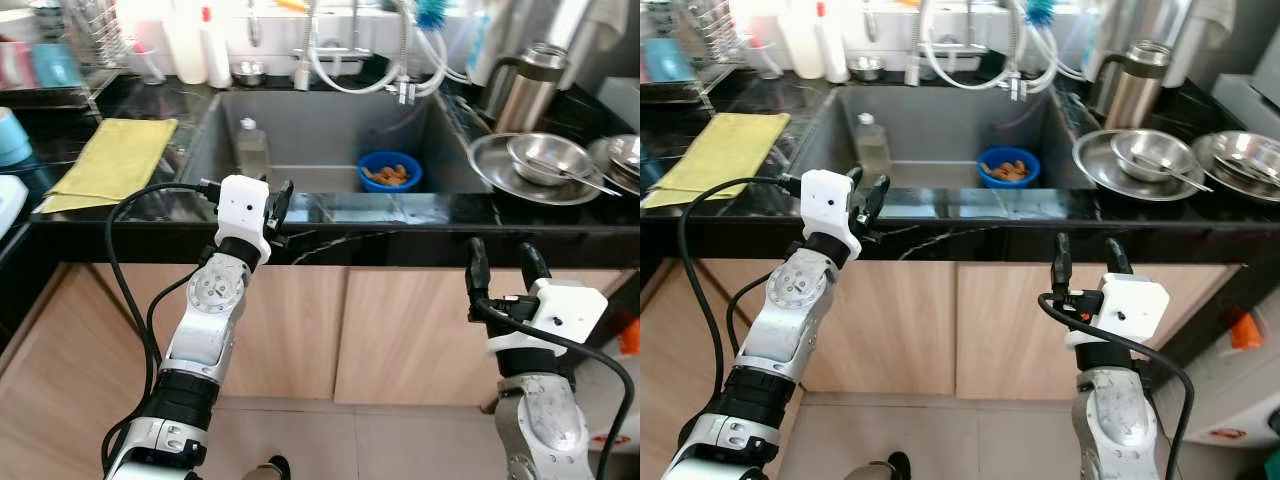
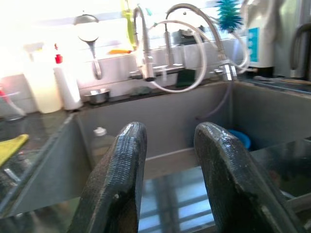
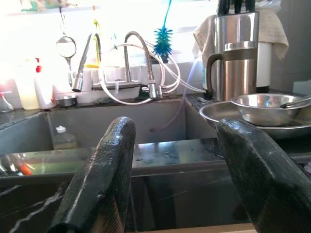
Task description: Kitchen organization
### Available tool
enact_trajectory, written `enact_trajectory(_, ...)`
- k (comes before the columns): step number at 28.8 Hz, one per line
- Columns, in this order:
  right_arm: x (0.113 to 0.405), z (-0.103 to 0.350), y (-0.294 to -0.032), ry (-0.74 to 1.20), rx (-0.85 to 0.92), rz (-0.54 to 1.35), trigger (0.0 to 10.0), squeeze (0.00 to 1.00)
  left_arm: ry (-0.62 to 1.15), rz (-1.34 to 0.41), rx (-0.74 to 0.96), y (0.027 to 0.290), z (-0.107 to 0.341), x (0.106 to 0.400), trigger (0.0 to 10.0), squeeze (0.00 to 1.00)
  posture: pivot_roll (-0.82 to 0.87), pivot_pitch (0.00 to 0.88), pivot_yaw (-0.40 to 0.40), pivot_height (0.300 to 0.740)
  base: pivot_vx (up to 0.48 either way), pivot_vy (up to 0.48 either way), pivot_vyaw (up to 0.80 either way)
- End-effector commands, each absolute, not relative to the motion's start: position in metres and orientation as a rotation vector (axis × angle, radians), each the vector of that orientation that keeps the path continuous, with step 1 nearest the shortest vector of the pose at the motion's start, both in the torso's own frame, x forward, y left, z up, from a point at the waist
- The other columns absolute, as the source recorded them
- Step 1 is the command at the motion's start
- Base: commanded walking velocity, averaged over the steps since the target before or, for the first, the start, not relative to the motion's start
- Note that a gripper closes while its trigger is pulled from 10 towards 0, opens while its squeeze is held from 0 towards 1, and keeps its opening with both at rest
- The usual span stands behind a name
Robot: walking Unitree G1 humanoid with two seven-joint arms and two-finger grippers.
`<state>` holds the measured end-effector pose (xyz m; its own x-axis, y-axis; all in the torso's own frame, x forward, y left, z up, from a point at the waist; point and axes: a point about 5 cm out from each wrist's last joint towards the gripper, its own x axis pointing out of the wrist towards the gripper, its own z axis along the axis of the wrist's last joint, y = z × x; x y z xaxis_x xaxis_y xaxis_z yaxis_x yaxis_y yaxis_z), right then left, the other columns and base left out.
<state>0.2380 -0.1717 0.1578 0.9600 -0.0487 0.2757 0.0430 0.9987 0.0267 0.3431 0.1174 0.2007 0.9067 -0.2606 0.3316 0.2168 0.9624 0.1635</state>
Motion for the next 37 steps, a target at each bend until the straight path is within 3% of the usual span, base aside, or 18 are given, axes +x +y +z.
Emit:
enact_trajectory(1, 0.2362, 0.1559, -0.1755, -0.265, 0.016, -0.054, 10.0, 0.00, -0.365, -0.257, 0.114, 0.1146, 0.2034, 0.3426, 10.0, 0.00, 0.05, 0.086, 0.007, 0.740, 0.000, 0.000, 0.00)
enact_trajectory(10, 0.2361, 0.1564, -0.1739, -0.268, -0.007, -0.047, 10.0, 0.00, -0.362, -0.260, 0.116, 0.1139, 0.2028, 0.3425, 10.0, 0.00, 0.05, 0.086, 0.008, 0.740, 0.000, 0.000, 0.28)
enact_trajectory(37, 0.2378, 0.1551, -0.1724, -0.259, 0.024, -0.039, 10.0, 0.00, -0.362, -0.267, 0.112, 0.1122, 0.2021, 0.3418, 10.0, 0.00, 0.05, 0.076, 0.007, 0.740, 0.000, 0.000, 0.00)
